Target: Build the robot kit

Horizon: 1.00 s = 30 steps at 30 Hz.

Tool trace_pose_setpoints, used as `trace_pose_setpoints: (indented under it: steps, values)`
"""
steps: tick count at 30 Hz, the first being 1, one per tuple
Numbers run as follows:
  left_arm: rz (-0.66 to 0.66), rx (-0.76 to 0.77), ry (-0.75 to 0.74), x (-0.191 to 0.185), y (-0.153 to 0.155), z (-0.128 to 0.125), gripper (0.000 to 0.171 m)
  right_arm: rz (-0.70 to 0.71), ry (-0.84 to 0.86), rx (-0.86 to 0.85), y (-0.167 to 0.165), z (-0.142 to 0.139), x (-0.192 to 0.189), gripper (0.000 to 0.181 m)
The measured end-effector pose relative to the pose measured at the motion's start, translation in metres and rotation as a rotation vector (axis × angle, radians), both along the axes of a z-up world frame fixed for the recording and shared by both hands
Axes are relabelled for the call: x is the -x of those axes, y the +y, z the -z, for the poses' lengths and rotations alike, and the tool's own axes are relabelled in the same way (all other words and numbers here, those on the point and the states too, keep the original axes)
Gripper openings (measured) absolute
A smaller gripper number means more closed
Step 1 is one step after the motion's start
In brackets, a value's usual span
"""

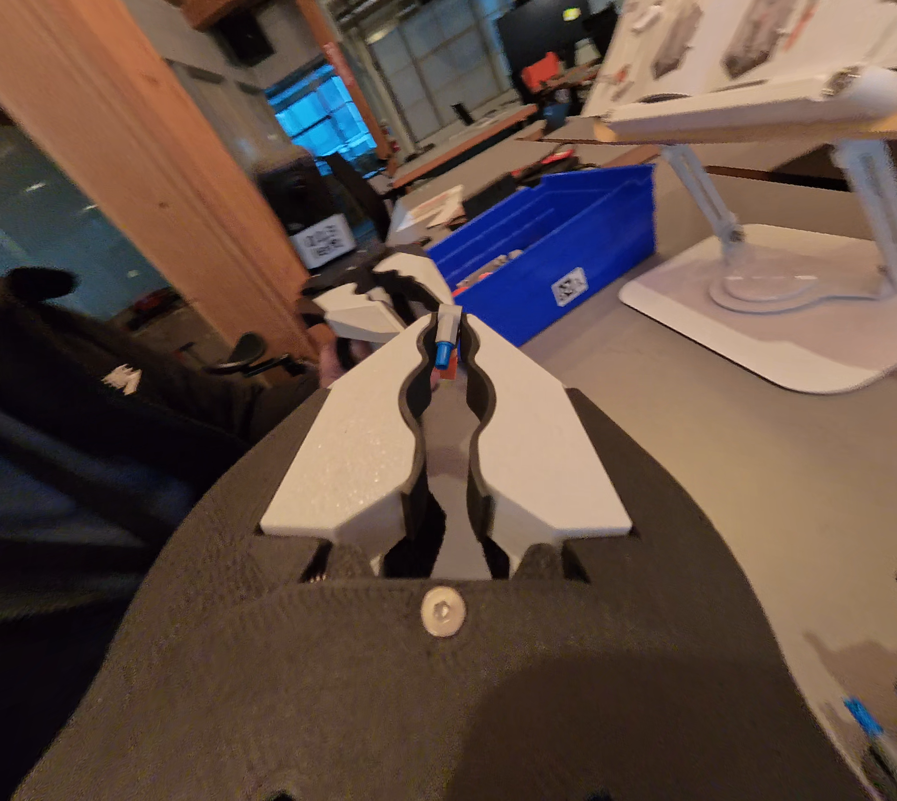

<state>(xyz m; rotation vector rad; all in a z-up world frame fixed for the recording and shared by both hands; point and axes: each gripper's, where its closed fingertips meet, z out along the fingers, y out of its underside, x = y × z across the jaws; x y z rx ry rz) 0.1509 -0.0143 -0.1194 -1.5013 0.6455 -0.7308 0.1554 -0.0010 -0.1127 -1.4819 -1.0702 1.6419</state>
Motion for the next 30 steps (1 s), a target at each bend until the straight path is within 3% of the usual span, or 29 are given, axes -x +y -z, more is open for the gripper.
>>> trace_pose_setpoints:
  steps: [5,11,16,23,26,30]
  values:
    - [0.280,0.223,-0.208,-0.019,-0.011,0.004,0.023,-0.219,0.089,0.030,-0.015,-0.017,-0.008,0.006]
    - [0.523,0.336,-0.405,-0.030,-0.028,-0.010,0.021,-0.387,0.134,0.020,-0.029,-0.021,-0.012,0.005]
    - [0.659,0.385,-0.418,-0.040,-0.043,-0.010,0.010,-0.504,0.093,-0.042,-0.051,-0.017,-0.013,0.005]
    - [0.617,0.314,-0.381,-0.037,-0.044,-0.012,0.009,-0.482,0.075,-0.058,-0.052,-0.019,-0.009,0.007]
    - [0.566,0.286,-0.398,-0.029,-0.038,-0.014,0.009,-0.407,0.058,-0.035,-0.040,-0.019,-0.005,0.021]
    - [0.456,0.252,-0.383,-0.015,-0.025,-0.012,0.009,-0.272,0.012,-0.053,-0.022,-0.015,-0.013,0.020]
